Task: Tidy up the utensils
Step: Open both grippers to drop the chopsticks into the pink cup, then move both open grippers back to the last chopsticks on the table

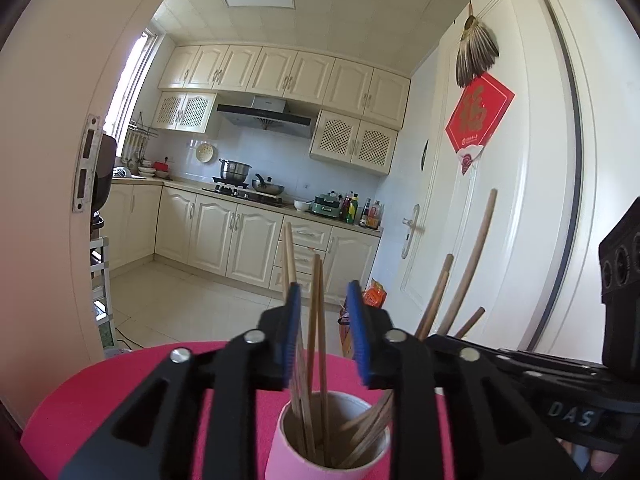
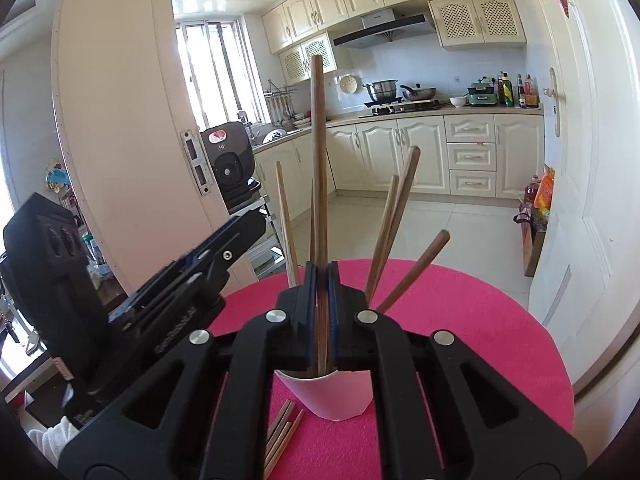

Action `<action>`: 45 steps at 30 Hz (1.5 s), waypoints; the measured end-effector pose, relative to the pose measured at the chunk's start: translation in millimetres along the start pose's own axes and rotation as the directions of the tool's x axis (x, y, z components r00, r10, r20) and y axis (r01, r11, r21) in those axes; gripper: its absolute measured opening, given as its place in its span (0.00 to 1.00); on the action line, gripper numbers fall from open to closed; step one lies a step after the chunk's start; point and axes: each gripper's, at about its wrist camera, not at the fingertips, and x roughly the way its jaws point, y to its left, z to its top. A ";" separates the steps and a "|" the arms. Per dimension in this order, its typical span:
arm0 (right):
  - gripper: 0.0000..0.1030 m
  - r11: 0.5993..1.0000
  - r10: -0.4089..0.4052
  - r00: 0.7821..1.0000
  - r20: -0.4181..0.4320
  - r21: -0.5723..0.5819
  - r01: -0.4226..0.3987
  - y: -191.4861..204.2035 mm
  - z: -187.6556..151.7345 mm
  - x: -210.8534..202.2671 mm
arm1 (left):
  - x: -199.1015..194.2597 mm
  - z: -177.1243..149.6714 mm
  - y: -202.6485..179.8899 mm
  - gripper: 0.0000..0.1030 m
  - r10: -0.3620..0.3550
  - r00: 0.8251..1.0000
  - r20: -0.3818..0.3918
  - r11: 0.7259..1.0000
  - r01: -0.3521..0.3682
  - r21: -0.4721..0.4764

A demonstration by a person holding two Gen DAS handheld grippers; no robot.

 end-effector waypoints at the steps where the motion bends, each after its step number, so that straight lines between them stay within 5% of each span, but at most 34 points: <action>1: 0.06 1.000 -0.004 1.000 -0.002 -0.002 0.004 1.2 -0.6 -0.2 | -2.9 0.6 0.8 0.26 0.000 1.000 -0.006 1.000 0.000 -0.001; 7: 0.06 1.000 -0.019 1.000 0.001 0.003 0.019 6.3 -6.7 -1.4 | -17.4 0.9 3.1 0.46 0.005 0.998 -0.057 1.000 -0.004 0.017; 15: 0.08 0.998 -0.069 0.998 -0.004 0.009 0.069 12.6 -7.5 -7.6 | -38.7 4.5 6.0 0.52 0.021 0.996 -0.092 0.999 -0.017 0.041; 17: 0.15 0.997 -0.078 0.997 -0.003 0.007 0.078 14.9 -7.9 -11.1 | -43.9 5.8 7.2 0.52 0.028 0.995 -0.096 0.999 -0.024 0.040; 21: 0.50 0.994 -0.109 0.994 0.030 0.008 0.109 20.3 -9.1 -23.4 | -55.7 6.5 9.0 0.52 0.038 0.993 -0.113 0.999 -0.034 0.039; 26: 0.50 0.991 -0.133 0.990 0.040 0.002 0.133 24.1 -13.9 -36.9 | -66.8 2.9 10.2 0.53 0.046 0.985 -0.164 0.998 -0.038 0.052; 35: 0.50 0.990 -0.142 0.990 -0.004 -0.002 0.142 25.0 -38.4 -56.7 | -81.2 -18.3 13.7 0.55 0.085 0.945 -0.315 0.995 -0.063 0.079; 45: 0.52 0.990 -0.138 0.984 -0.111 0.003 0.139 27.3 -84.3 -65.0 | -92.7 -61.2 5.6 0.55 0.106 0.855 -0.508 0.992 -0.053 0.118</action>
